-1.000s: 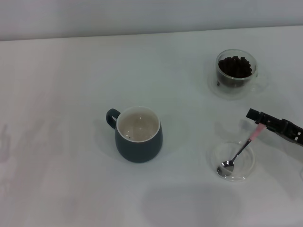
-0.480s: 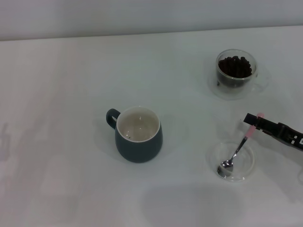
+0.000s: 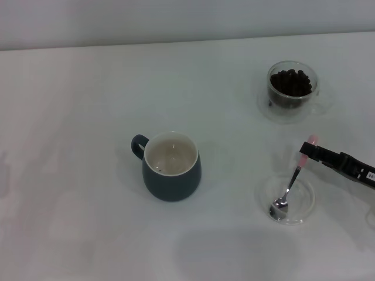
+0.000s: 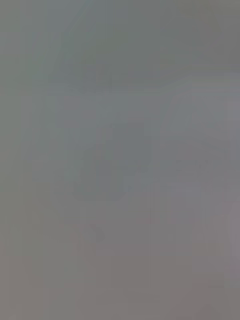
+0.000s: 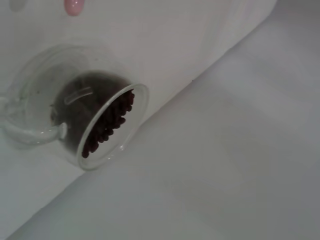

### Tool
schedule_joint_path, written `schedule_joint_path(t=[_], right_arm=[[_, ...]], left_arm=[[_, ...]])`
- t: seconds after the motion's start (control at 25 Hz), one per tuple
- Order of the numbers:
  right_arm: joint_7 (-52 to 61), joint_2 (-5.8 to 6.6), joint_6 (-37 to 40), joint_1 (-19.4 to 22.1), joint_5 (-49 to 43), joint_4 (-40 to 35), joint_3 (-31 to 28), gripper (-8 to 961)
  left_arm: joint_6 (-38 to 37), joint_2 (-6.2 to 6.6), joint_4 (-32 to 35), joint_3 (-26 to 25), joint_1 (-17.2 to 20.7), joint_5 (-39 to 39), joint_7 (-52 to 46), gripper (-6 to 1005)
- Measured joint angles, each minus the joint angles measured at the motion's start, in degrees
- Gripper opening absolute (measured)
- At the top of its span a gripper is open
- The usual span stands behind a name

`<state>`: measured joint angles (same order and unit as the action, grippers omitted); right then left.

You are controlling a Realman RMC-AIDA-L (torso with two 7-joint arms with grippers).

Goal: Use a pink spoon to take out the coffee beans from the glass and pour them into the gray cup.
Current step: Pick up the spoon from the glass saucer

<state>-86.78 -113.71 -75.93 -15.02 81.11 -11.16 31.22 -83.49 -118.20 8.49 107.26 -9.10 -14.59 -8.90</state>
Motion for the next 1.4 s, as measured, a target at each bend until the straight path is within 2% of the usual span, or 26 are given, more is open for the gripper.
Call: schedule_joint_path(t=[0.48, 0.96, 1.08, 1.4], right_arm=[[0.6, -0.19, 1.9, -2.0, 0.0, 0.1, 1.2, 462], [1.5, -0.11, 1.9, -2.3, 0.0, 0.2, 1.4, 438], [1.8, -0.14, 1.9, -2.4, 0.0, 0.2, 1.3, 331], [2.1, -0.27, 1.9, -2.6, 0.2, 0.3, 1.0, 201]], left_arm=[[0.1, -0.17, -1.4, -1.0, -0.6, 0.0, 0.0, 381], [0.3, -0.24, -1.4, -1.0, -1.0, 0.0, 0.0, 380], [0.3, -0.28, -1.4, -1.0, -1.1, 0.0, 0.0, 380], [0.4, -0.28, -1.7, -1.0, -1.3, -1.1, 0.3, 380]])
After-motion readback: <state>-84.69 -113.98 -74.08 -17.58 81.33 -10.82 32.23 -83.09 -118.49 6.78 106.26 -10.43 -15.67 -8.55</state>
